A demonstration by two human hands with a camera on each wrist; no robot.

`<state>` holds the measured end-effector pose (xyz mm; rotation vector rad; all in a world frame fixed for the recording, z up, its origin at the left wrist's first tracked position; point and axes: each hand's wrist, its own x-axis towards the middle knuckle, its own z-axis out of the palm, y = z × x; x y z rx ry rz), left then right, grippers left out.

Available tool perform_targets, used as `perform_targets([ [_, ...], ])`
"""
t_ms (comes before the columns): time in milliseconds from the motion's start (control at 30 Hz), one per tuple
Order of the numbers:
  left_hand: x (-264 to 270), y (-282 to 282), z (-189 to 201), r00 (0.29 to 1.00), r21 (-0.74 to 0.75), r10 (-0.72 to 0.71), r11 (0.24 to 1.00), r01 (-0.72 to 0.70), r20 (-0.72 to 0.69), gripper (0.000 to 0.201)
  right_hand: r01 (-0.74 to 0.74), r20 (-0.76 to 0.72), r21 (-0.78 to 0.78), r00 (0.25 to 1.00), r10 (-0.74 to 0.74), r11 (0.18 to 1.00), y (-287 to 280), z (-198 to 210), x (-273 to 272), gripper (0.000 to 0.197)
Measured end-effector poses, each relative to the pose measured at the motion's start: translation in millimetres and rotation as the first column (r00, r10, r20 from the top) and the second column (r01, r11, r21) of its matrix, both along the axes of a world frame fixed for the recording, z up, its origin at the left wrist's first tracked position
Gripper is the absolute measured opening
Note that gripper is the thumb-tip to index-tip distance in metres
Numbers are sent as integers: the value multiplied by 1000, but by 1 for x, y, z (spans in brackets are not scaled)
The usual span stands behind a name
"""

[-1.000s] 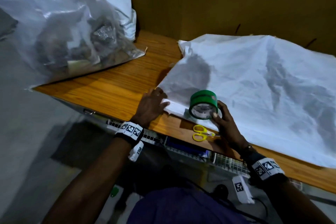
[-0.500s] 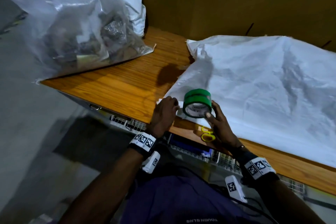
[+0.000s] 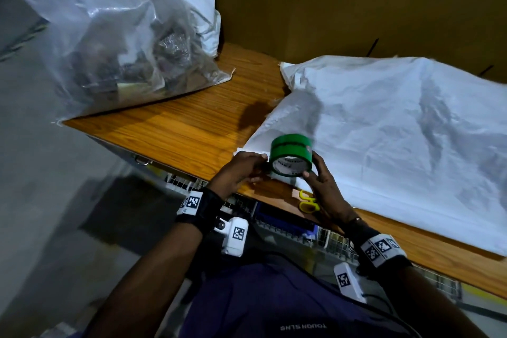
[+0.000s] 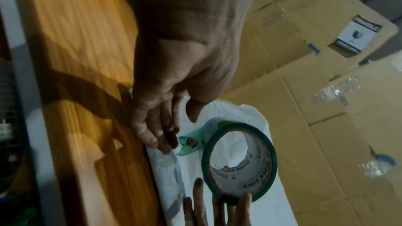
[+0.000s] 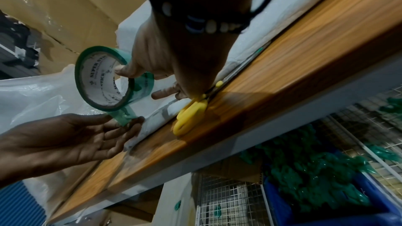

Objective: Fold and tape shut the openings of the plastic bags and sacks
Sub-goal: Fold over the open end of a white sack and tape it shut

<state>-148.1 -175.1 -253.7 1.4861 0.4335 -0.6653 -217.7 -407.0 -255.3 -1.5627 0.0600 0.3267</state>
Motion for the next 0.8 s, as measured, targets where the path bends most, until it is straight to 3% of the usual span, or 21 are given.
perform_targets([
  [100,-2,-3,0,1000,-54,24,998,-25,-15,13,-6,-27,-6,1000,5,1000,-1,-1,0,59],
  [233,-4,-5,-4,992,23,87,996,-89,90,16,-31,-39,-13,999,30,999,0,-2,0,61],
  [367,-2,-1,-5,886,402,-139,914,-58,443,26,-17,54,15,998,16,1000,3,-10,2,61],
  [433,1,6,1,819,484,-197,868,-110,539,32,10,86,42,996,-13,999,2,-12,2,61],
  [500,11,24,5,805,482,-165,861,-165,570,41,25,96,51,995,-29,998,0,-15,2,61],
  [567,21,46,5,805,477,-191,870,-127,562,44,-13,104,43,995,9,999,-1,-17,2,60],
  [667,25,65,7,792,485,-251,872,-65,557,37,-44,102,34,994,40,998,1,-20,4,57],
  [800,25,58,0,710,512,-352,859,-14,609,27,-39,126,30,991,35,999,3,-28,2,62],
])
